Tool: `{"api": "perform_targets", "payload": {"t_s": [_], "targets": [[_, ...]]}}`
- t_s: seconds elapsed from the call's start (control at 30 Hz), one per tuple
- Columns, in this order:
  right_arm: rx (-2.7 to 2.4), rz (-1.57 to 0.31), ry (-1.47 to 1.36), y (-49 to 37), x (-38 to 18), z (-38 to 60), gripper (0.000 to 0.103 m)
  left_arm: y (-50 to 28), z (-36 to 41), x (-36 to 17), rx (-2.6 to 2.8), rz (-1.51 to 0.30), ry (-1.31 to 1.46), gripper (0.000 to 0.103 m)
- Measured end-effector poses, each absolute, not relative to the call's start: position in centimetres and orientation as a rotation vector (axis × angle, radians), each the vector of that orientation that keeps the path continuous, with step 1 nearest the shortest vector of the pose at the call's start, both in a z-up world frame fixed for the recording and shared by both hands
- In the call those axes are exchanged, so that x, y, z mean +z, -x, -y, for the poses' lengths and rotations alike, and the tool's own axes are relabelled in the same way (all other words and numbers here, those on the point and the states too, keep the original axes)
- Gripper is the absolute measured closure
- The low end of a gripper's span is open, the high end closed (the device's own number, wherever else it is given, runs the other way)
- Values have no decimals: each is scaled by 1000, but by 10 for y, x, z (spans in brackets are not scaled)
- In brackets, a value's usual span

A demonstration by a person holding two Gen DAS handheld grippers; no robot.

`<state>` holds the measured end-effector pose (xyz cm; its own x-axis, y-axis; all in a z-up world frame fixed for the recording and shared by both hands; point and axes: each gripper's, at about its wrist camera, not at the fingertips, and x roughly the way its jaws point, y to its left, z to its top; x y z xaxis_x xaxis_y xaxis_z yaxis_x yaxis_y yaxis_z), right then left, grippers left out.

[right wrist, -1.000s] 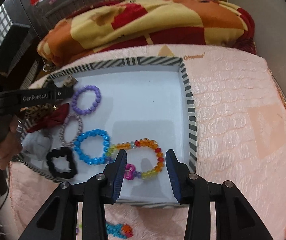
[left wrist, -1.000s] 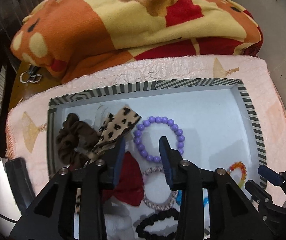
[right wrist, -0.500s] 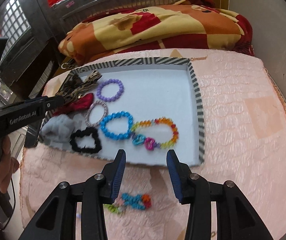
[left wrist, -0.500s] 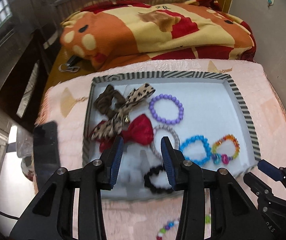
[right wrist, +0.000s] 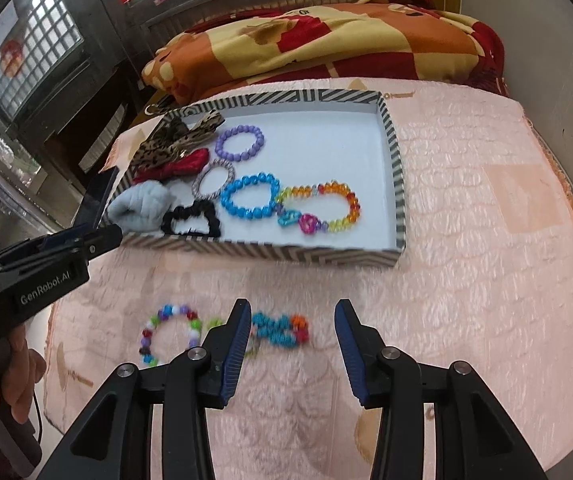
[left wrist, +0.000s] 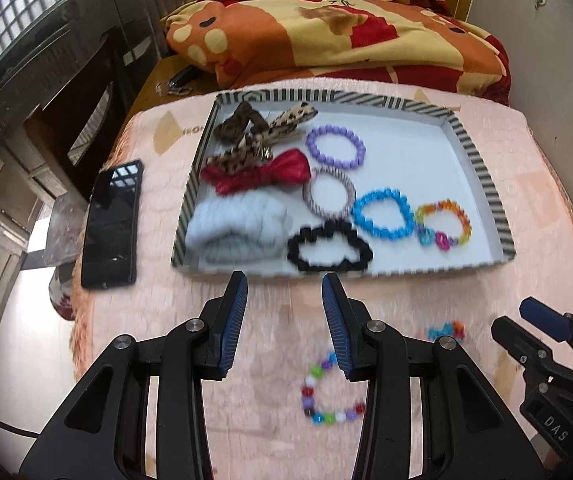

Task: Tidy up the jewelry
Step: 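Withdraw both grippers from the tray toward the last two bracelets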

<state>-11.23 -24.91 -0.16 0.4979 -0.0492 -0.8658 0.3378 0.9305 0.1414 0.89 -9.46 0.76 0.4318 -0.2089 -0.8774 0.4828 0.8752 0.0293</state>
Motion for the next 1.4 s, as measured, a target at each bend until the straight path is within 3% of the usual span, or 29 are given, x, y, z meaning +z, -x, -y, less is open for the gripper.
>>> {"api": "perform_targets", "payload": {"t_s": [1.4], "targets": [[-208, -1035, -298, 156, 1, 229, 61, 61, 53, 2, -379, -1045, -260, 65]]}}
